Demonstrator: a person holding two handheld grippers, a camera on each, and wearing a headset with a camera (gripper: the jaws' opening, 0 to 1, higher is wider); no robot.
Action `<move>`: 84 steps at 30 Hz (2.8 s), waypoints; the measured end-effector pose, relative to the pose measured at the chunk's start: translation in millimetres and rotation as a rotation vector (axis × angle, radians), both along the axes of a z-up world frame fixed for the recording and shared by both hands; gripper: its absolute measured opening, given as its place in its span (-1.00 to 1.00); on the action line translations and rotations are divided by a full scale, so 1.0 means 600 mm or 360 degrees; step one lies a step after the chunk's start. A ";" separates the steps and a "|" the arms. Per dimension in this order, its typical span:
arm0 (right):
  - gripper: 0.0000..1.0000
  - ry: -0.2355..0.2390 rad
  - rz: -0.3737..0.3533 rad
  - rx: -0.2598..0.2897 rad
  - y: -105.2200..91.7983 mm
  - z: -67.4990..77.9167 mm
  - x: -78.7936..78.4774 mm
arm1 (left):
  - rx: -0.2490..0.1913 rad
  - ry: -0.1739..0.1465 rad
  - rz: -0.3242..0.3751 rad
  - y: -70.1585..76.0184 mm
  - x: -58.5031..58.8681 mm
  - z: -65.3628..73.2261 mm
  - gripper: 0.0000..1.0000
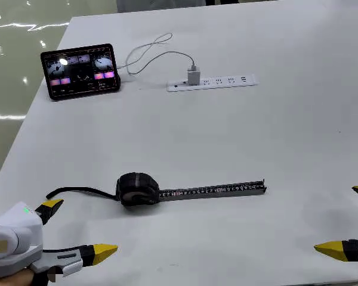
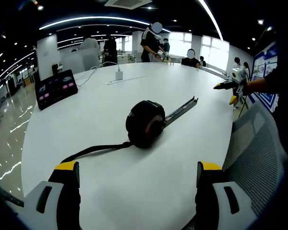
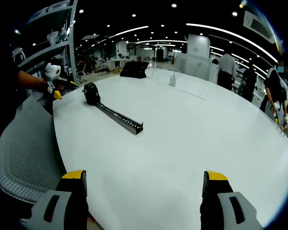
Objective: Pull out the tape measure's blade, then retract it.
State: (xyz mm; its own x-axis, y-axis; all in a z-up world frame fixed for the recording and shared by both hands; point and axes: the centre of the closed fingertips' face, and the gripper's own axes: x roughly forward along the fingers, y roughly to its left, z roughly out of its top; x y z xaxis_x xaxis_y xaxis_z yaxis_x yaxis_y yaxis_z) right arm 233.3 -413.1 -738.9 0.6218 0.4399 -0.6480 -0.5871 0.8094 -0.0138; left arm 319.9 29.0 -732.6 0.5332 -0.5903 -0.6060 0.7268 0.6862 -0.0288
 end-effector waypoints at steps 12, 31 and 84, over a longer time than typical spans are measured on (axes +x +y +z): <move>0.98 0.0009 0.0005 -0.0039 -0.007 0.004 -0.001 | 0.0019 0.0037 0.0031 -0.002 0.001 -0.004 0.98; 0.98 0.0032 0.0016 -0.0057 -0.006 0.023 0.023 | 0.0047 -0.0032 0.0082 -0.036 0.052 0.008 0.98; 0.98 0.0117 0.0585 -0.0361 0.072 0.029 0.145 | -0.0044 -0.0055 0.0502 -0.137 0.119 0.006 0.98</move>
State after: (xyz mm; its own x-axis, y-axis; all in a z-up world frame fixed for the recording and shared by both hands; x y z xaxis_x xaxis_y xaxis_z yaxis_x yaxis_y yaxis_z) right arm 320.0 -370.1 -721.6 0.3990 0.4650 -0.7903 -0.8417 0.5277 -0.1145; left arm 391.1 -53.3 -729.2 0.7128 -0.4085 -0.5701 0.4790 0.8773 -0.0297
